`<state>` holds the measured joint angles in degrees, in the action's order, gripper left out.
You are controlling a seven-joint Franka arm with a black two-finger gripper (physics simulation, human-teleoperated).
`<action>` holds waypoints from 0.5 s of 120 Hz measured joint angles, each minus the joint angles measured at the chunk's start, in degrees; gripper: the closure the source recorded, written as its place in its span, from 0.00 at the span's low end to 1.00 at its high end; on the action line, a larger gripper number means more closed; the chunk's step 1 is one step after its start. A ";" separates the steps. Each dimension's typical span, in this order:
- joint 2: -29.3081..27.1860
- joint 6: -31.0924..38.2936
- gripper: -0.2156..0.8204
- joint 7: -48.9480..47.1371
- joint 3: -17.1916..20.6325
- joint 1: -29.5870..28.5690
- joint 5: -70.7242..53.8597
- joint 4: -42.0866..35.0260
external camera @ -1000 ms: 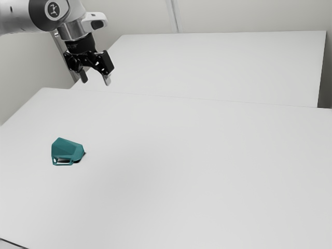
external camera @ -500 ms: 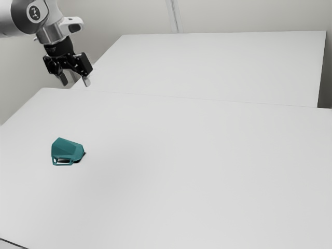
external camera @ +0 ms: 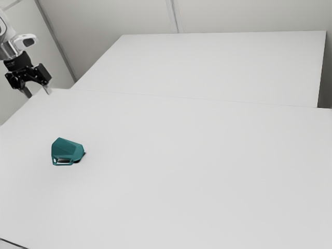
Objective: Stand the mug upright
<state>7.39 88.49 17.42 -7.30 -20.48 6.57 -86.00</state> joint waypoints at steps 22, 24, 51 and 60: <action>5.88 0.32 0.23 6.46 0.05 -4.73 5.12 4.72; 6.19 0.33 0.23 7.05 0.06 -5.08 5.48 4.85; 8.81 0.50 0.23 14.85 -0.07 -10.39 11.43 3.74; 9.51 0.55 0.23 17.37 -0.22 -11.47 12.98 2.51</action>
<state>16.90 89.04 34.79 -7.52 -31.95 19.55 -83.49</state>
